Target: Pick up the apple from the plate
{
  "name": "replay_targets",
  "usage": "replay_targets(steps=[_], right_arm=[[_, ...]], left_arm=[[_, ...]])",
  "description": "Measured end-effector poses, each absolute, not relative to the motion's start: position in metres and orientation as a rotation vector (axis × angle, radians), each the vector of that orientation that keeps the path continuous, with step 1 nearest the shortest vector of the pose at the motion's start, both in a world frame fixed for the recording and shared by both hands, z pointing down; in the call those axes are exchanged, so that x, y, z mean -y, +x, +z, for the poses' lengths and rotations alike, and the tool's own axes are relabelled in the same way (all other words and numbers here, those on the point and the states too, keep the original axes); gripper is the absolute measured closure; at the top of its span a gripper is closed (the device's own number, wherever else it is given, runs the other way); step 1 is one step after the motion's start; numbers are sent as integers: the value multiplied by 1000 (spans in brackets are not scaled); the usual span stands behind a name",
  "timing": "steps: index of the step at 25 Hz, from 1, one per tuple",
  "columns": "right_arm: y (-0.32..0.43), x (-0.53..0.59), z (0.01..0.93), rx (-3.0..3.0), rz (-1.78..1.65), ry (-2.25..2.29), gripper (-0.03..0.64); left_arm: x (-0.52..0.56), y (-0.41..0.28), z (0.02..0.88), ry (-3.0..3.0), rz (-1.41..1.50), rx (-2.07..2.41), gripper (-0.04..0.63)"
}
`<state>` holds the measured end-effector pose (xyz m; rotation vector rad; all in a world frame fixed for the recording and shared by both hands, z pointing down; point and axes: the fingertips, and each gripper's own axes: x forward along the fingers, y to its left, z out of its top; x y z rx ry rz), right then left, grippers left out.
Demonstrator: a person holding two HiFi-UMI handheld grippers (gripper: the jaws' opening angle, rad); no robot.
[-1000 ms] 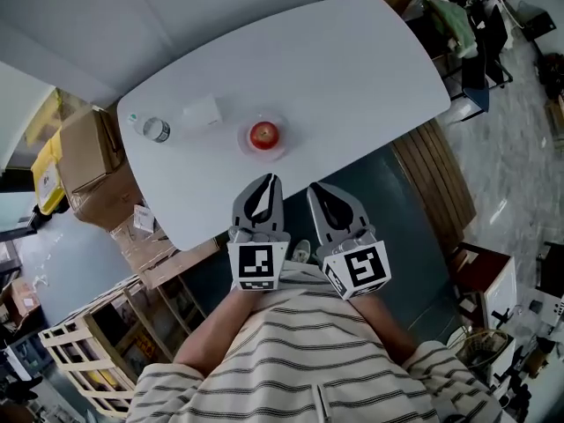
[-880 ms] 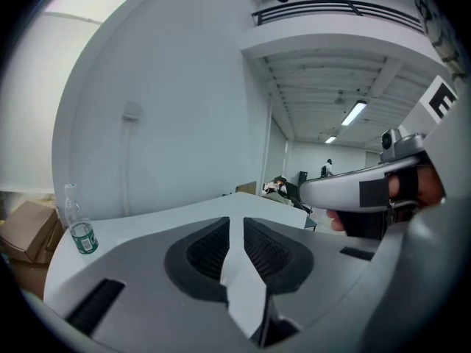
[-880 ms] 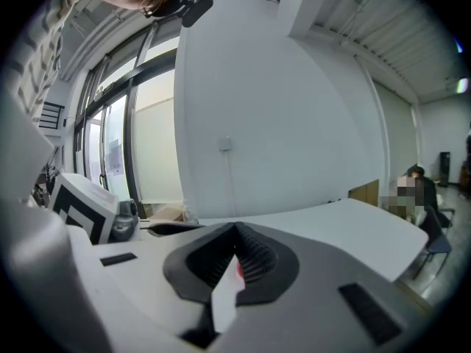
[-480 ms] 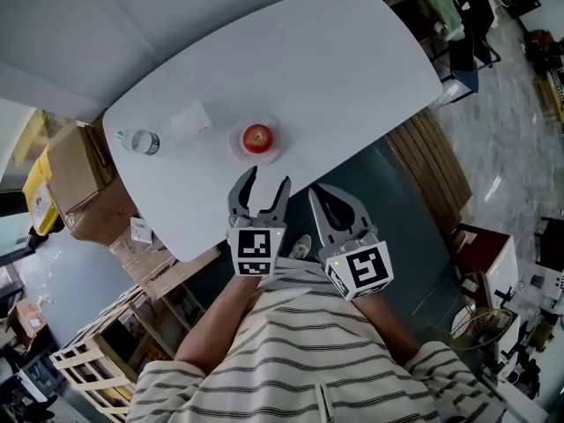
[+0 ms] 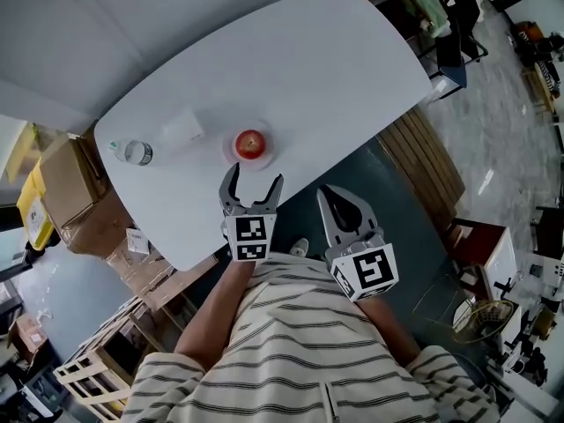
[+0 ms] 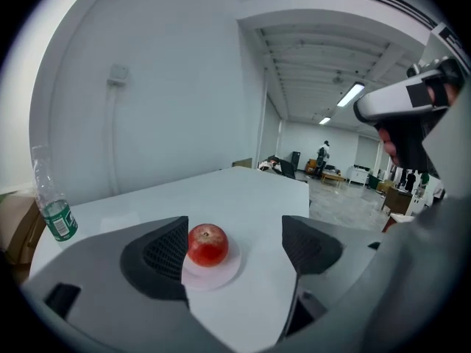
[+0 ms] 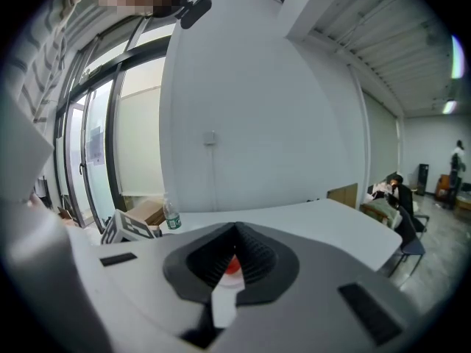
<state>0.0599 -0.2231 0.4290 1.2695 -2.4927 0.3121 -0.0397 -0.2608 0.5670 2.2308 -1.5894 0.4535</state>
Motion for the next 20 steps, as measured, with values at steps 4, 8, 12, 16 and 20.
replay_targets(steps=[4,8,12,16,20], right_arm=[[52,222,432,2497,307,1233,606],[46,224,437,2501,316,1216,606],[47,227,438,2495,316,1221,606],[47,232,441,2489,318,1229,606],[45,236,442,2494,311,1226,606]], left_arm=[[266,-43,583,2246,527,1588,189],[278,-52,594,2258,583,1608,172],[292,-58,607,2245,605,1627,163],[305,-56,623,2250,654,1599,156],[315,-54,636,2249,685,1582,155]])
